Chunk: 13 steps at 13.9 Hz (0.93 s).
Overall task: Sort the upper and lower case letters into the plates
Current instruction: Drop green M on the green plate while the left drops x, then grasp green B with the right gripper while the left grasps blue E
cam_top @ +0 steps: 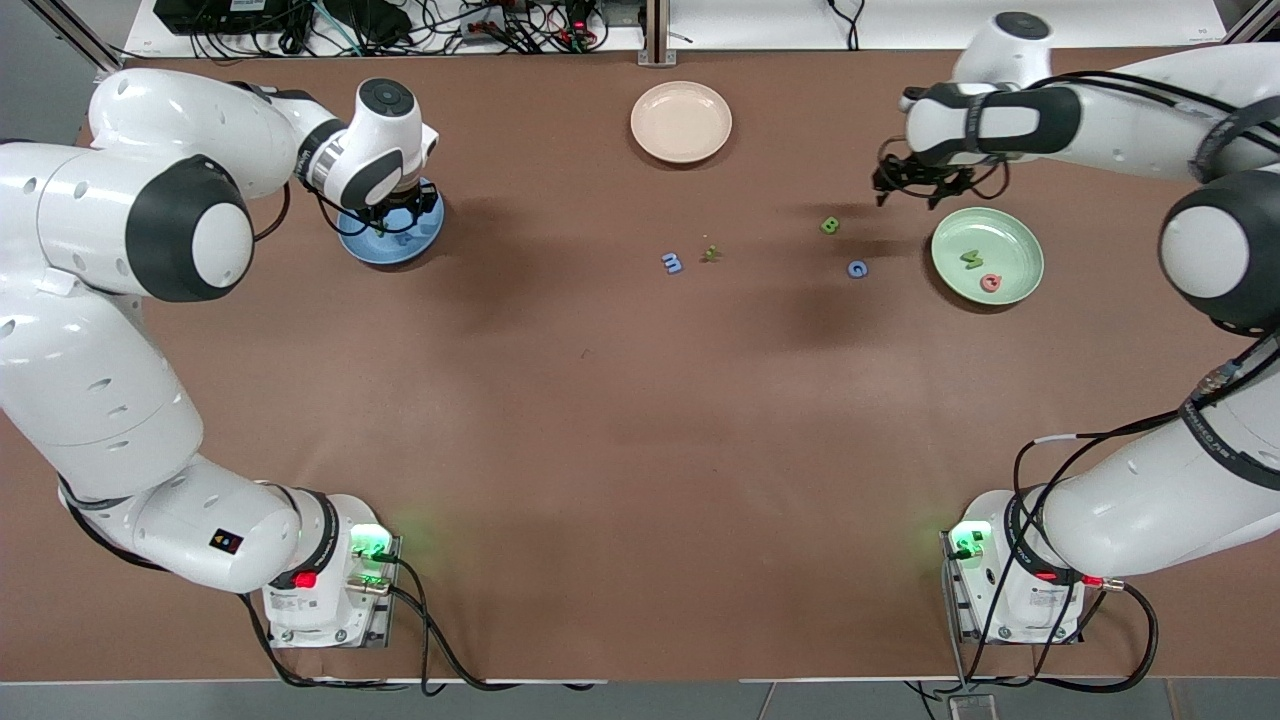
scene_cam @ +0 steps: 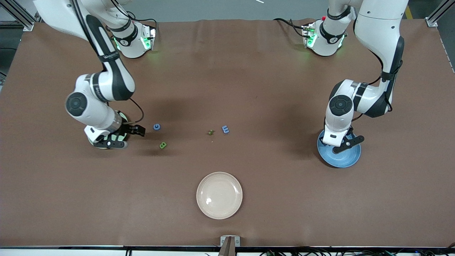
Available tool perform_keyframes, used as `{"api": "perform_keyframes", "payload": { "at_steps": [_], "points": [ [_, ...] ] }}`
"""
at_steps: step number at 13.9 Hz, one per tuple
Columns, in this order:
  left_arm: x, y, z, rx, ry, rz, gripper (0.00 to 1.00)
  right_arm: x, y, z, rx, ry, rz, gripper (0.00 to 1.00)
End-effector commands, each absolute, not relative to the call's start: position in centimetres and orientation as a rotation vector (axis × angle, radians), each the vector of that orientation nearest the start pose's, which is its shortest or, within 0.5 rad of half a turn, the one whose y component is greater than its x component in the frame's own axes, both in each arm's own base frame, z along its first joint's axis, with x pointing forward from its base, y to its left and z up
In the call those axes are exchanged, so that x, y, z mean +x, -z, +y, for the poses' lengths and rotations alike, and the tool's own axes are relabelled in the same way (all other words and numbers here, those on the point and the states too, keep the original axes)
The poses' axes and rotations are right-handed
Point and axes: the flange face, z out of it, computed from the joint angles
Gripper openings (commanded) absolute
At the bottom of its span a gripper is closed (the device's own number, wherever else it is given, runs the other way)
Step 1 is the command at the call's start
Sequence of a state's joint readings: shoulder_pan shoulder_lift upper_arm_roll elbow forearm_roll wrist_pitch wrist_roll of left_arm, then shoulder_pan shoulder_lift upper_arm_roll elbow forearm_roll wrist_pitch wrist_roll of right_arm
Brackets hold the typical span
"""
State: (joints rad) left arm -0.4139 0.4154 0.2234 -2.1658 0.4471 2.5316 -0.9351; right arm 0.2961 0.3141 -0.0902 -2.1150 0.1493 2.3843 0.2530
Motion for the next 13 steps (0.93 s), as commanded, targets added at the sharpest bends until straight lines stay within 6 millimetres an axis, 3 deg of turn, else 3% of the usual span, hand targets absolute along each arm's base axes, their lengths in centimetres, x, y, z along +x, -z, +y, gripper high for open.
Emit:
{"api": "perform_keyframes", "payload": {
  "at_steps": [1, 3, 4, 7, 8, 10, 13],
  "points": [
    [55.3, -23.9, -15.0, -2.719, 0.105, -0.417, 1.0, 57.7, -24.5, 15.0, -3.037, -0.099, 0.553, 0.97],
    [56.9, -27.7, -20.8, -2.636, 0.009, -0.373, 1.0, 58.5, -23.6, 16.8, -2.993, -0.101, 0.782, 0.97],
    [57.1, -28.4, -23.3, -2.659, -0.034, -0.38, 1.0, 58.8, -23.2, 17.5, -2.97, -0.095, 0.869, 0.98],
    [57.9, -31.5, -27.9, -2.838, -0.154, -0.552, 1.0, 59.2, -21.1, 18.1, -2.96, -0.04, 0.887, 1.0],
    [57.7, -31.6, -29.3, -2.865, -0.173, -0.552, 1.0, 59.0, -20.2, 18.9, -2.968, -0.032, 0.871, 1.0],
    [57.5, -32.1, -34.7, -2.952, -0.212, -0.57, 1.0, 58.8, -19.3, 19.6, -2.976, -0.042, 0.859, 1.0],
    [57.0, -29.6, -41.9, -2.97, -0.274, -0.769, 1.0, 58.3, -18.5, 20.6, -2.984, -0.064, 0.869, 0.94]
  ]
}}
